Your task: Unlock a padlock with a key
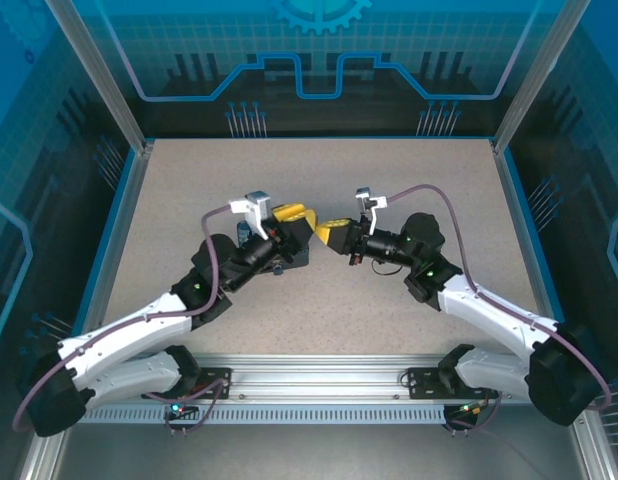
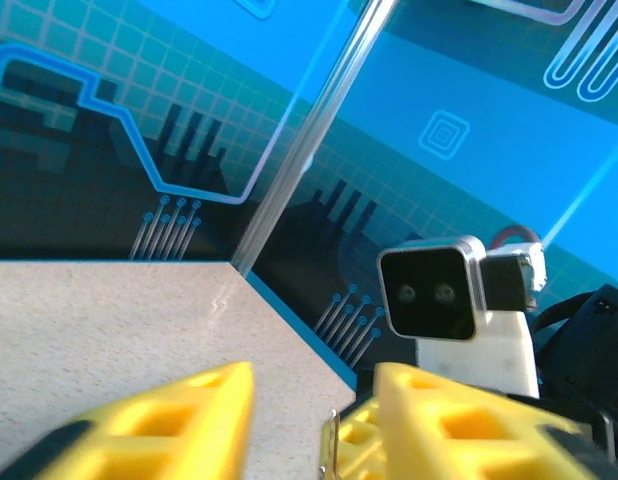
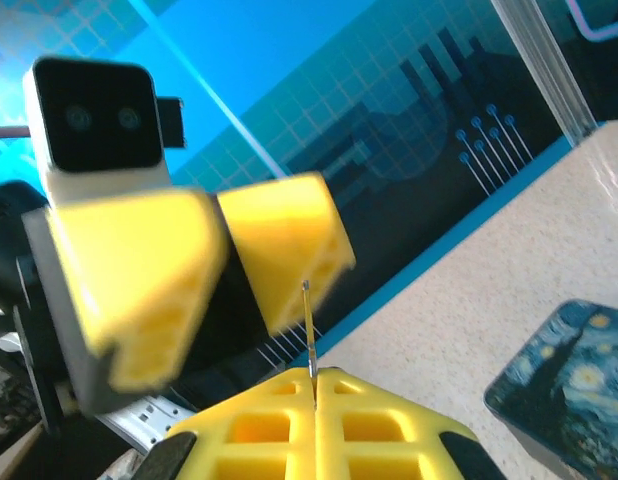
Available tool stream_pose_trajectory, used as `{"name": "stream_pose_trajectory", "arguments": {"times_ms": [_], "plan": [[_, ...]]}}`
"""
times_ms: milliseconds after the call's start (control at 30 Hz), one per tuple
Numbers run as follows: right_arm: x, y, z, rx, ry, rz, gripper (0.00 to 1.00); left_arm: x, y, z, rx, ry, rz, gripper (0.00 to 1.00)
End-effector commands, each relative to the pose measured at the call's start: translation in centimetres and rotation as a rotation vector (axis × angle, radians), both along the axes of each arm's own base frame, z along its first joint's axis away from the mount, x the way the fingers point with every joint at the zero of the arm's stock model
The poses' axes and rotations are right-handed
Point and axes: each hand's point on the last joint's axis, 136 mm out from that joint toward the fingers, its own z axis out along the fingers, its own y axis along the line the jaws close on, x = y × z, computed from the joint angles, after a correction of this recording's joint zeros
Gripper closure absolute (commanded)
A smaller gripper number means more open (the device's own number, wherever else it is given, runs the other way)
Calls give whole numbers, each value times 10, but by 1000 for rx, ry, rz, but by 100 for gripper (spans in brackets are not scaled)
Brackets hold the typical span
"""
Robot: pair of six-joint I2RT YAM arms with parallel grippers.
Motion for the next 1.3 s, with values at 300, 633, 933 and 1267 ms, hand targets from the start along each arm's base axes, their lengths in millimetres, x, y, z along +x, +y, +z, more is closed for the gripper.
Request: {"name": "stream_pose_trajectory", "arguments": {"times_ms": [300, 633, 933, 1267], "plan": [[-28, -14, -32, -457, -197, 102, 100, -59, 21, 17, 256, -62, -251, 18], [-44, 1, -9, -402, -290, 190, 100, -78, -12, 2, 360, -16, -507, 20], [-55, 9, 9, -322, -330, 228, 100, -73, -20, -3, 347, -9, -531, 35], [-61, 12, 19, -275, -343, 263, 100, -69, -24, -5, 339, 3, -539, 56]]}}
